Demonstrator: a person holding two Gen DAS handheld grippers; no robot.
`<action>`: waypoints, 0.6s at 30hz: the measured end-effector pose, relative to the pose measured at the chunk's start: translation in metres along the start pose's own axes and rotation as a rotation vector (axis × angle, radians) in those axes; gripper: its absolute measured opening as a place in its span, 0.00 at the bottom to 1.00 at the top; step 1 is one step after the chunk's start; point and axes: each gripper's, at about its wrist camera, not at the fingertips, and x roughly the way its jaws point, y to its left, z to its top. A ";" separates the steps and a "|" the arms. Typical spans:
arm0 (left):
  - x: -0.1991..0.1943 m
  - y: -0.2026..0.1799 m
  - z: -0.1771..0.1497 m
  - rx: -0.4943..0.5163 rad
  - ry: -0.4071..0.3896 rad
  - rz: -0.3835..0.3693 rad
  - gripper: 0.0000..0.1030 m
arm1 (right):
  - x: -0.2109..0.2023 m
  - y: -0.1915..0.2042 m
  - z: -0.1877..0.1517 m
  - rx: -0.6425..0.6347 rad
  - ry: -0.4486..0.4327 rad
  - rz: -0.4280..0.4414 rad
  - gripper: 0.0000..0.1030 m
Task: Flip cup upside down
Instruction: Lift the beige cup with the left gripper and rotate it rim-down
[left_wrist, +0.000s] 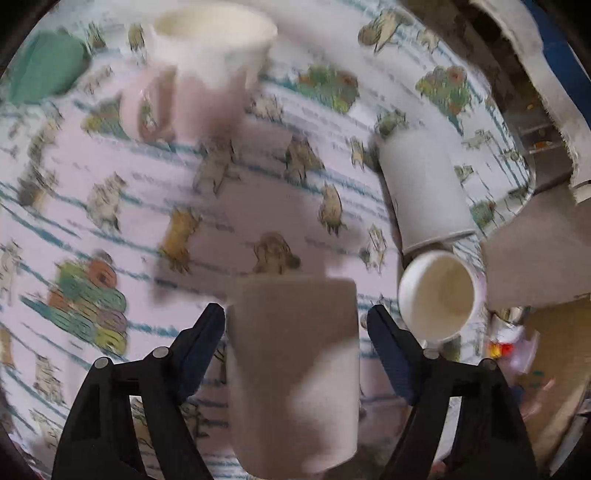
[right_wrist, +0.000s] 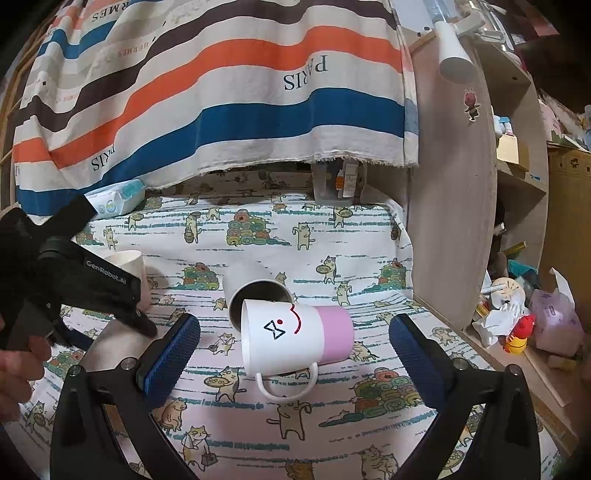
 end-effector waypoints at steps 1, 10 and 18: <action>-0.002 0.003 -0.001 -0.015 -0.018 -0.003 0.75 | 0.000 0.000 0.000 0.000 0.000 0.000 1.00; 0.014 -0.006 0.002 0.020 -0.008 0.067 0.73 | 0.000 -0.001 0.000 0.001 -0.001 0.000 1.00; -0.006 -0.013 -0.006 0.119 -0.076 0.053 0.70 | 0.000 -0.001 0.000 -0.001 0.000 0.001 1.00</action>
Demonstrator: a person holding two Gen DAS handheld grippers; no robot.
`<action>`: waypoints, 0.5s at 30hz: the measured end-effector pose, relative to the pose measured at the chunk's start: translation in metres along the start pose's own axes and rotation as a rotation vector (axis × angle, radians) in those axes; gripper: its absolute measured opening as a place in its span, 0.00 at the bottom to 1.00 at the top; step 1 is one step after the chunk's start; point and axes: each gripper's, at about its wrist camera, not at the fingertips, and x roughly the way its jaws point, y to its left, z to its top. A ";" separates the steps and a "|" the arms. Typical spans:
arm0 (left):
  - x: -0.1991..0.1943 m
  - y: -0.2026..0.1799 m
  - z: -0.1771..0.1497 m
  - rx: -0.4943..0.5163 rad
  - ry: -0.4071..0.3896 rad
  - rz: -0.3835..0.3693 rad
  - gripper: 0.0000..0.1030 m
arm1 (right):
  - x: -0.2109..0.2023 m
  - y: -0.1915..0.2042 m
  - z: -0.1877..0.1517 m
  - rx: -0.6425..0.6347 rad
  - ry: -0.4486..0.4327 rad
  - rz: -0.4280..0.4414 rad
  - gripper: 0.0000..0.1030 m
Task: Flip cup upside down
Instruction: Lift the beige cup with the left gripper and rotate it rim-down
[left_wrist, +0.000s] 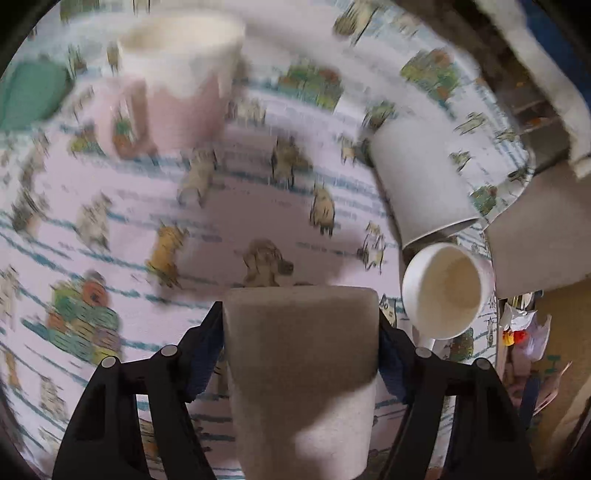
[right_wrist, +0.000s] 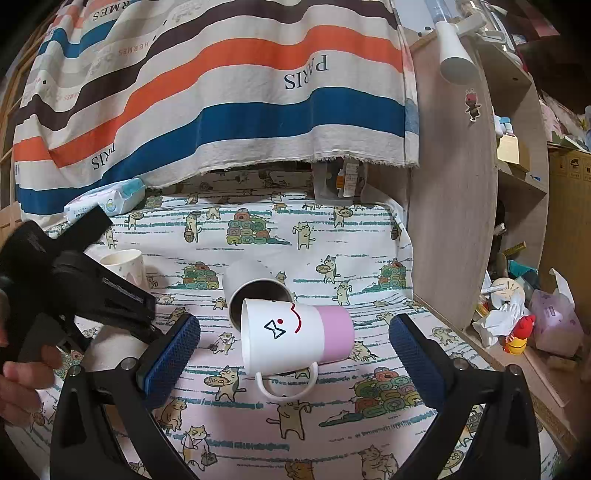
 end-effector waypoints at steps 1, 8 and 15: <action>-0.009 0.001 -0.002 0.016 -0.041 0.007 0.70 | 0.000 0.000 0.000 0.000 0.001 0.000 1.00; -0.045 0.001 -0.019 0.173 -0.185 0.050 0.67 | 0.000 0.000 -0.001 0.001 0.000 -0.005 1.00; -0.057 -0.022 -0.049 0.429 -0.314 0.068 0.65 | 0.001 0.000 0.000 -0.005 0.009 -0.004 1.00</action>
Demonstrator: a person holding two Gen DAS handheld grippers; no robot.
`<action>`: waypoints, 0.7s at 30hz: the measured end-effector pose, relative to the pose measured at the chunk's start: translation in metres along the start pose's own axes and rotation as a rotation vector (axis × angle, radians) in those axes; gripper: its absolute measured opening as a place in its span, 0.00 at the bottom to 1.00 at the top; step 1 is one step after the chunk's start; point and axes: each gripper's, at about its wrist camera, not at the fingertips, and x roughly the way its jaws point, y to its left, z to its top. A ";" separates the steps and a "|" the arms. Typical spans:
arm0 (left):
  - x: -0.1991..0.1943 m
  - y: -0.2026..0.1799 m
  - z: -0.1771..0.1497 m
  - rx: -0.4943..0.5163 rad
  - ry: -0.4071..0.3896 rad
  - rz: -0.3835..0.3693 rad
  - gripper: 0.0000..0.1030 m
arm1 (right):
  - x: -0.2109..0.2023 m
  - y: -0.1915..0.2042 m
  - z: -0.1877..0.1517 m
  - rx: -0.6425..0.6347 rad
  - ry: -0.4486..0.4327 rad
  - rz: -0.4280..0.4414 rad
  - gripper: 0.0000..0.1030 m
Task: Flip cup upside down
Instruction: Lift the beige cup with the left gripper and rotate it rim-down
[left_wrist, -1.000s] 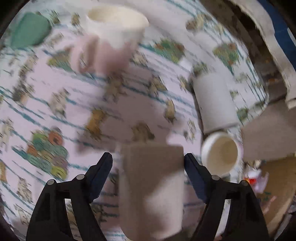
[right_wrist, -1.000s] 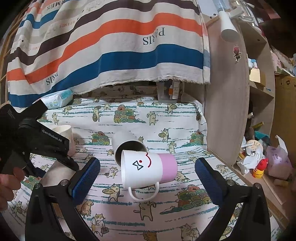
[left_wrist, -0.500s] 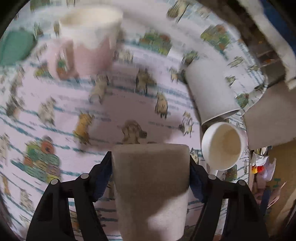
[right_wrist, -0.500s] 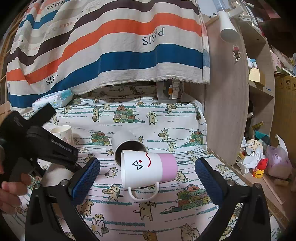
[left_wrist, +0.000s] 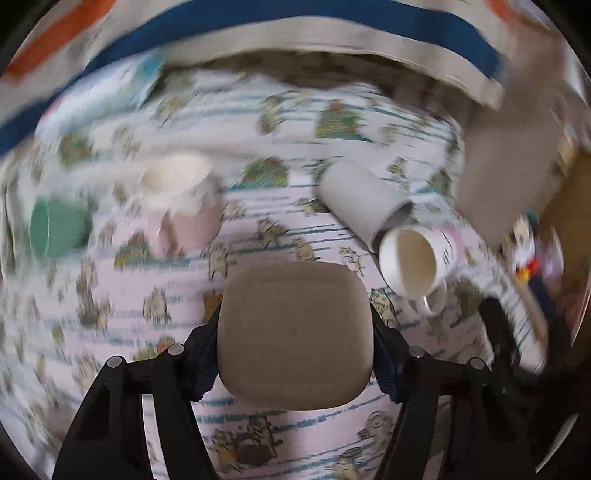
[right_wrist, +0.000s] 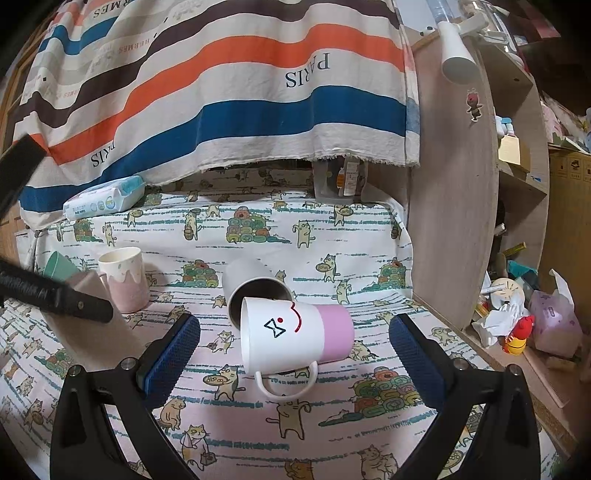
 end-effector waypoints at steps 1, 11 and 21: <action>-0.001 -0.003 -0.002 0.027 -0.015 0.016 0.65 | 0.000 0.000 0.000 0.000 0.000 0.002 1.00; -0.003 -0.013 -0.004 0.096 -0.066 0.047 0.65 | 0.001 0.000 0.000 -0.001 0.001 0.004 1.00; 0.025 -0.004 0.004 0.048 -0.053 0.040 0.65 | 0.001 0.001 0.000 -0.001 0.002 0.008 1.00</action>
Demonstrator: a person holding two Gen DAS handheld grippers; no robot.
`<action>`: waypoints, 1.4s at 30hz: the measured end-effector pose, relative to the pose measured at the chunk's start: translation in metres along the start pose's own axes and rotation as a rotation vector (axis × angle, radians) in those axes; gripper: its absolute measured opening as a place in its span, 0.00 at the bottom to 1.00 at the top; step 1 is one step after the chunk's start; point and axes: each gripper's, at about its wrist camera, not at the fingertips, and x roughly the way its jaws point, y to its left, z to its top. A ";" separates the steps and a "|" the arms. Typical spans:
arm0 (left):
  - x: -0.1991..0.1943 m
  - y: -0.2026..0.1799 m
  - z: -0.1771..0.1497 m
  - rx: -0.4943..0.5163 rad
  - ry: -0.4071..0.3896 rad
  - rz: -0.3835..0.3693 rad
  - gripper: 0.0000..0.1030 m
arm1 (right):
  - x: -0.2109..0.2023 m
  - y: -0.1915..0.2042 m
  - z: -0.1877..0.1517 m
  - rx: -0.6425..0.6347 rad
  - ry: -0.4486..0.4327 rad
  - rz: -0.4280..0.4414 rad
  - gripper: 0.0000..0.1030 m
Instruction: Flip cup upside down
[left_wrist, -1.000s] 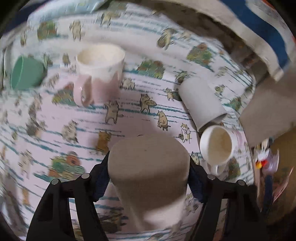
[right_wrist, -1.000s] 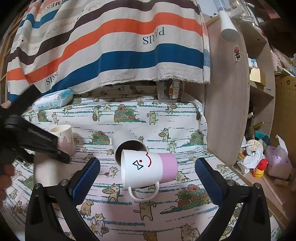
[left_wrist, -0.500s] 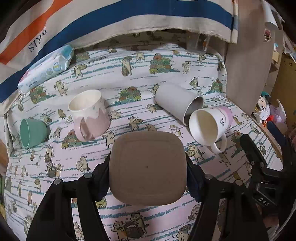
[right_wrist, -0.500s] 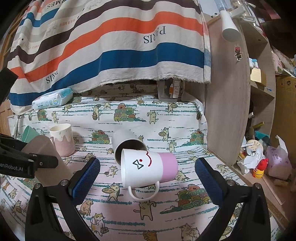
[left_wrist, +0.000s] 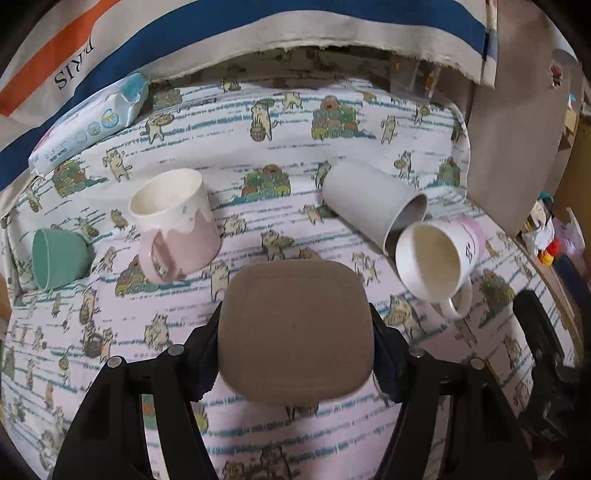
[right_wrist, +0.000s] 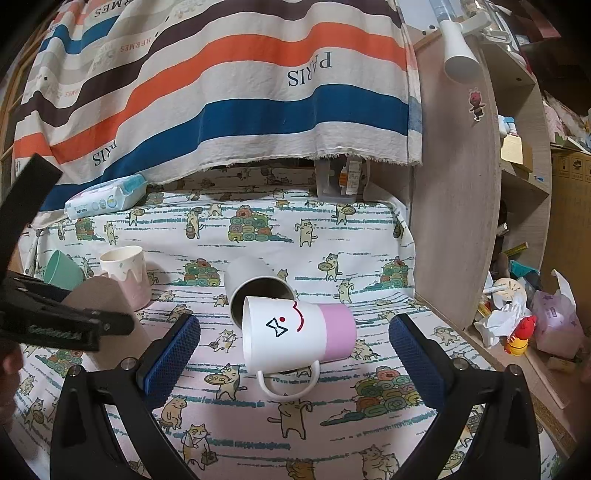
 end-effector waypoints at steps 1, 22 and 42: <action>0.000 0.000 0.001 0.002 -0.013 -0.007 0.66 | 0.000 0.000 0.000 -0.001 0.000 -0.002 1.00; -0.105 0.056 -0.063 0.000 -0.569 0.124 1.00 | 0.001 0.006 0.000 -0.011 0.003 0.015 1.00; -0.098 0.088 -0.101 -0.054 -0.619 0.118 1.00 | -0.006 0.042 -0.002 -0.044 0.008 0.097 1.00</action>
